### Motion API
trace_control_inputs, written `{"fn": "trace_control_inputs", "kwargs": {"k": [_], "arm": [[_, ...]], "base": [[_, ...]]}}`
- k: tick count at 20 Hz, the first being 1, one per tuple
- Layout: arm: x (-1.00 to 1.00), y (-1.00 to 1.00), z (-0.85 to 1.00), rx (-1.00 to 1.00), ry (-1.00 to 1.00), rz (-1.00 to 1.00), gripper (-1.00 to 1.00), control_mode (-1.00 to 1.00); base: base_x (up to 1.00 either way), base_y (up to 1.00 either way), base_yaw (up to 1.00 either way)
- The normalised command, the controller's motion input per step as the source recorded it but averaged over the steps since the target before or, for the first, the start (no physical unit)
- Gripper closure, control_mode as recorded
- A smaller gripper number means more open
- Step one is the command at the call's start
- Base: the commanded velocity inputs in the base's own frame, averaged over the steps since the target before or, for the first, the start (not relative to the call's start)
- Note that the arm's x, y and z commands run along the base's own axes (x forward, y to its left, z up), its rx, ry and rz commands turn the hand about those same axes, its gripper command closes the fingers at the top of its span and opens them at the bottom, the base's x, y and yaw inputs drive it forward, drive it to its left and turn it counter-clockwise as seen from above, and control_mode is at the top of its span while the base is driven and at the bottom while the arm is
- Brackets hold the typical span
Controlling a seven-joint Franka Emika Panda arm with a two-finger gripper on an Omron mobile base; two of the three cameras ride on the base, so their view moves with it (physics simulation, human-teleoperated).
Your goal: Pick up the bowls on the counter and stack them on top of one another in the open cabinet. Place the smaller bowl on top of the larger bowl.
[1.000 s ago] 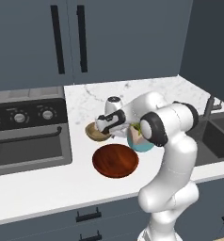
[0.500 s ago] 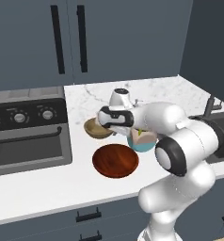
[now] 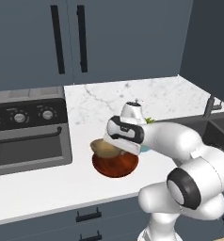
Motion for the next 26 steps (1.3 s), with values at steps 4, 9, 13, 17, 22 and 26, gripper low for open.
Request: {"fn": "trace_control_inputs", "kwargs": {"k": [4, 9, 13, 17, 22, 26], "arm": [[-0.03, -0.13, -0.44, -0.01, -0.03, 0.00, 1.00, -1.00], [-0.27, -0.06, -0.10, -0.03, -0.11, 0.00, 1.00, -1.00], [-0.44, -0.02, 0.00, 0.00, -0.04, 0.00, 1.00, -1.00], [-0.08, -0.05, -0.15, 0.00, 0.00, 0.00, 1.00, -1.00], [0.06, -0.11, -0.02, -0.01, -0.03, 0.00, -1.00, -1.00], [0.08, -0.13, 0.05, -0.02, -0.10, 0.00, -1.00, -1.00]], "base": [[0.00, 0.00, 0.00], [0.00, 0.00, 0.00], [0.00, 0.00, 0.00], [0.00, 0.00, 0.00], [0.00, 0.00, 0.00], [0.00, 0.00, 0.00]]}}
